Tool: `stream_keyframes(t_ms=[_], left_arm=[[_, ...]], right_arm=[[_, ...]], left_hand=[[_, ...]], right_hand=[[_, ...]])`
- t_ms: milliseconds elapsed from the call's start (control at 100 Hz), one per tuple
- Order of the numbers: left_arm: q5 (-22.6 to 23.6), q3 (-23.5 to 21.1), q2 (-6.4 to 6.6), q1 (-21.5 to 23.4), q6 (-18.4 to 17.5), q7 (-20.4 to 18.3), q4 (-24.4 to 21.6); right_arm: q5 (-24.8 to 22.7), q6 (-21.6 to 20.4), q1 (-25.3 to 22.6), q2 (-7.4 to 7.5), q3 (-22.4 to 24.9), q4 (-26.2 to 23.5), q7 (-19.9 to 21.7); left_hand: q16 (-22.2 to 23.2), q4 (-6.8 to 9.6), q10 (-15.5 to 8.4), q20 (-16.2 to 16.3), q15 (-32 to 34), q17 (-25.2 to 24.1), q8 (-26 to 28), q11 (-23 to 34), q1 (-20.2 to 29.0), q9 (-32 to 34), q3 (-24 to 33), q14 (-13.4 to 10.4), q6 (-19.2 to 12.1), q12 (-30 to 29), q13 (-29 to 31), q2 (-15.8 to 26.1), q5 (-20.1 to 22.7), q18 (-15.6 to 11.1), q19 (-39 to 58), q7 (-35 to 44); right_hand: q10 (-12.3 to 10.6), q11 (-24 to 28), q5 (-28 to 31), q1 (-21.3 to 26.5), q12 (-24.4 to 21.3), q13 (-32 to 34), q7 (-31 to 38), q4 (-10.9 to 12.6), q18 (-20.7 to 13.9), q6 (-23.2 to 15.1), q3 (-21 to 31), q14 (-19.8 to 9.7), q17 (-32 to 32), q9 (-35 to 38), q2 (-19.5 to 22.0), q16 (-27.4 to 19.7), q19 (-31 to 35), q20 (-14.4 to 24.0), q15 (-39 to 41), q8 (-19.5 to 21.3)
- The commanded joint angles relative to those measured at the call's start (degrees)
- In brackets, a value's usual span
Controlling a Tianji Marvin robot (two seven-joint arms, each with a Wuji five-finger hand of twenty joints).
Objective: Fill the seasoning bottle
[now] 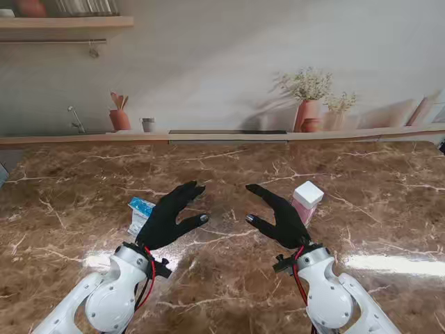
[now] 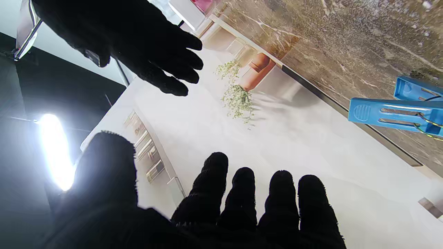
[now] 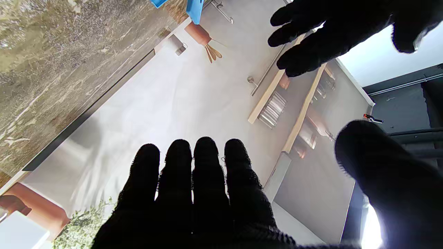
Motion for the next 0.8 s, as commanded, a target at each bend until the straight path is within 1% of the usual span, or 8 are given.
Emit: stream_keyframes(t_ms=[0, 100, 170, 240, 470, 510, 700, 790], left_arm=[[0.18, -0.04, 0.16, 0.66, 0.36, 0.01, 0.06], [0.44, -0.26, 0.15, 1.03, 0.28, 0.29, 0.17], [0.73, -0.35, 0.14, 1.23, 0.24, 0.55, 0.23], [0.71, -0.49, 0.14, 1.41, 0.16, 0.59, 0.19], [1.16, -0.96, 0.28, 1.62, -0.02, 0.27, 0.08], [1.32, -0.98, 0.29, 1.66, -0.12, 0.34, 0.17], [1.71, -1.06, 0.13, 1.19, -0.59, 1.33, 0.92], [1.81, -0.94, 0.08, 0.97, -0.66, 1.62, 1.11]], right_arm=[[-0.03, 0.31, -0.62, -0.27, -0.17, 0.05, 0.43], [-0.16, 0.33, -0.88, -0.25, -0.14, 0.02, 0.35], [-0.32, 0.28, -1.22, -0.19, 0.07, -0.11, 0.47], [-0.57, 0.09, -1.91, -0.15, 0.6, -0.63, 0.41], [-2.13, 0.09, -4.33, -0.5, 4.04, -3.24, -2.2], [-2.13, 0.03, -4.83, -0.59, 4.86, -3.76, -2.59], [-4.48, 0.35, -7.54, -1.04, 9.81, -6.1, -5.98], [-5.59, 1.3, -8.48, -1.27, 12.47, -6.2, -7.6]], left_hand=[[-0.13, -0.9, 0.22, 0.51, -0.84, -0.64, -0.16, -0.77, 1.08, 1.33, -1.88, -1.52, -0.67, -0.36, 0.82, 2.09, 0.55, -1.12, 1.55, -0.02], [-0.08, -0.98, -1.13, 0.56, -0.8, -0.61, -0.12, -0.56, 1.34, 1.76, -1.9, -1.49, -0.71, -0.26, 0.96, 2.06, 0.81, -1.12, 1.74, 0.08], [-0.05, -1.07, 0.27, 0.63, -0.75, -0.61, -0.12, -0.62, 1.43, 1.65, -1.98, -1.49, -0.67, -0.27, 1.07, 2.01, 0.89, -1.11, 1.94, 0.11], [-0.03, -1.14, -0.91, 0.66, -0.74, -0.68, -0.13, -0.56, 1.44, 1.85, -2.06, -1.41, -0.69, -0.24, 1.08, 2.04, 0.87, -1.08, 2.05, 0.1], [0.04, -1.22, 0.27, 0.74, -0.66, -0.72, -0.15, -0.62, 1.78, 1.68, -2.06, -1.42, -0.71, -0.23, 1.14, 2.05, 0.92, -1.1, 2.36, 0.13], [0.05, -1.25, -0.8, 0.73, -0.65, -0.72, -0.15, -0.54, 1.86, 1.84, -2.06, -1.41, -0.72, -0.2, 1.17, 2.05, 0.92, -1.1, 2.38, 0.15], [0.08, -1.38, 0.31, 0.83, -0.56, -0.72, -0.17, -0.57, 2.04, 1.87, -2.13, -1.41, -0.71, -0.21, 1.36, 2.04, 1.07, -1.02, 2.66, 0.22], [0.1, -1.42, -0.31, 0.91, -0.5, -0.69, -0.18, -0.45, 2.17, 2.11, -2.15, -1.36, -0.75, -0.15, 1.5, 1.98, 1.2, -1.01, 2.87, 0.28]], right_hand=[[-1.31, -0.15, 0.26, -1.64, 0.67, 1.56, 0.67, -2.97, -0.57, -1.18, -0.42, -0.69, 0.4, 0.48, -0.44, 0.79, 1.02, 0.63, -0.09, 0.38], [-1.25, -0.2, 0.31, -1.56, 0.73, 1.54, 0.63, -3.15, -0.42, -0.94, -0.31, -0.71, 0.39, 0.57, -0.5, 0.8, 1.09, 0.75, -0.14, 0.32], [-1.3, -0.29, 0.21, -1.46, 0.74, 1.47, 0.57, -3.25, -0.35, -1.12, -0.25, -0.71, 0.3, 0.43, -0.55, 0.8, 1.08, 0.78, -0.18, 0.27], [-1.41, -0.27, 0.18, -1.34, 0.78, 1.43, 0.57, -3.36, -0.29, -1.26, -0.19, -0.74, 0.24, 0.46, -0.57, 0.83, 1.07, 0.84, -0.18, 0.27], [-1.67, 0.02, -0.05, -0.1, 1.15, 1.57, 0.65, -4.05, -0.41, -1.37, -0.28, -0.97, 0.24, 0.57, -1.27, 1.07, 1.11, 1.07, 0.01, 0.37], [-1.71, 0.13, -0.01, 0.48, 1.28, 1.68, 0.7, -4.27, -0.48, -1.38, -0.21, -1.01, 0.32, 0.67, -1.84, 1.14, 1.17, 1.15, 0.09, 0.41], [-2.33, 0.21, -0.99, 3.45, 1.82, 1.52, 0.58, -5.88, -0.96, -1.76, -0.71, -1.52, 0.18, 0.3, -4.87, 1.32, 1.15, 1.42, 0.05, 0.6], [-2.43, -0.23, -4.3, 7.92, 2.25, -0.59, -0.44, -7.23, -1.53, -0.67, -3.6, -1.93, -1.26, -2.46, -8.57, 1.39, 0.12, 1.56, -0.49, 1.07]])
